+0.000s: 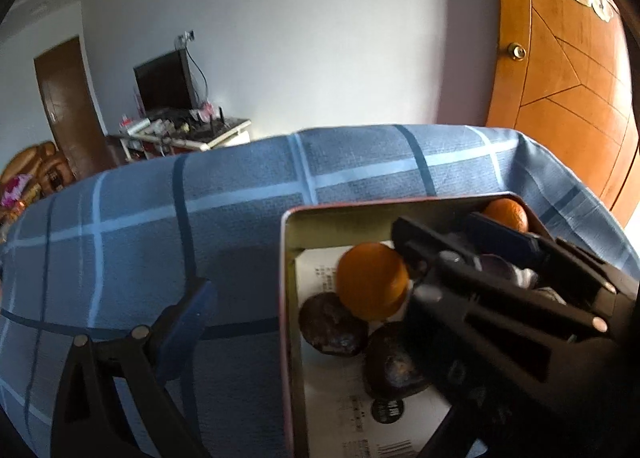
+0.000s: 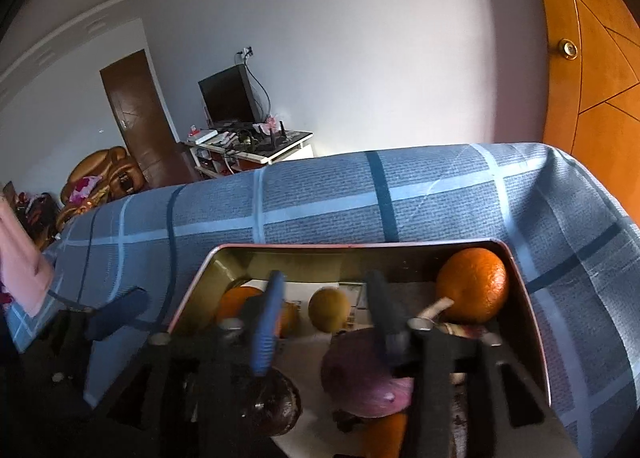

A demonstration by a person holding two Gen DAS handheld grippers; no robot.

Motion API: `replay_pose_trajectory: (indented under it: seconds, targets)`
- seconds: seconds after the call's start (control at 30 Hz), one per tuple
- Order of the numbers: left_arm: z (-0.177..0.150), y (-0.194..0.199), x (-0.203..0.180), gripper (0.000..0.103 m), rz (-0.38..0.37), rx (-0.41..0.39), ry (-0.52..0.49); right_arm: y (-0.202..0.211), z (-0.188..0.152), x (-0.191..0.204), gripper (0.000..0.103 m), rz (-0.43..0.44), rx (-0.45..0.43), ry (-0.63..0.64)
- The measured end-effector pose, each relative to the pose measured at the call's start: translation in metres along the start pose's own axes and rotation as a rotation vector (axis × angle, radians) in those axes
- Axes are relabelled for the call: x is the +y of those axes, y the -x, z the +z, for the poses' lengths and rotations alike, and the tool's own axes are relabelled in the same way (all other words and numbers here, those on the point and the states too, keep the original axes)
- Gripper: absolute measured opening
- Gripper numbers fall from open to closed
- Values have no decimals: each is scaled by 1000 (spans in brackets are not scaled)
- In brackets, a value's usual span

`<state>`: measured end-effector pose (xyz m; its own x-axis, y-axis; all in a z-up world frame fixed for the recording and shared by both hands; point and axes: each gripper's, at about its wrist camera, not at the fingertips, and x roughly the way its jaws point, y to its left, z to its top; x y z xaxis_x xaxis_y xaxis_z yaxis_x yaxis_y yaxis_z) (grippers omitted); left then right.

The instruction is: Organize fruits

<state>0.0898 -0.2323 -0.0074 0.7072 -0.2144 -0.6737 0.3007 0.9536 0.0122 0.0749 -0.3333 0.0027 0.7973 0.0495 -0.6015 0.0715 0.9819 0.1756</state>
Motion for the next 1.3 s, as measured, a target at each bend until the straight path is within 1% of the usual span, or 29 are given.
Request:
replay_pose_trajectory:
  seconds: [0.03,0.07,0.1,0.17,0.27,0.33,0.4,0.5,0.67,0.73,0.83,0.97,1.0,1.17,1.3]
  targets:
    - [0,-1,-1,100,-10,14,1,0,0,-1,68,-4,-1,-13]
    - [1,-3,-3,100,-18,33,-5,2,1,-5,77,10,0,-40]
    - [1,-4,-6,100,-22,40,-12,3,1,-9,79,32,4,-63]
    - [1,-6,-12,100,-19,55,-35,5,2,-15,80,29,2,-100]
    - [-1,-9,-18,101,-6,69,-67,15,-1,-23,80,-32,-36,-129]
    - [-1,-11,-16,101,-16,75,-59,22,-3,-29,80,-64,-70,-142]
    - [-2,-12,-13,101,-33,86,-30,27,-5,-35,80,-102,-106,-154]
    - [-2,-13,-9,103,-40,93,-2,30,-7,-41,80,-149,-117,-169]
    - [-4,-10,-7,103,-46,101,0,34,-10,-49,80,-140,-102,-200]
    - [-6,-6,-6,103,-40,91,-6,39,-12,-50,80,-148,-114,-198]
    - [-10,0,-7,103,-18,62,-24,45,-15,-48,80,-153,-156,-195]
    - [-17,12,-5,103,30,-8,-37,62,-21,-46,80,-168,-223,-189]
    - [-17,14,-4,103,35,-14,-33,64,-21,-45,80,-171,-235,-186]
    - [-24,36,11,103,12,-92,35,83,-27,-37,80,-194,-323,-146]
    - [-31,51,17,103,3,-130,51,97,-32,-24,80,-216,-374,-80]
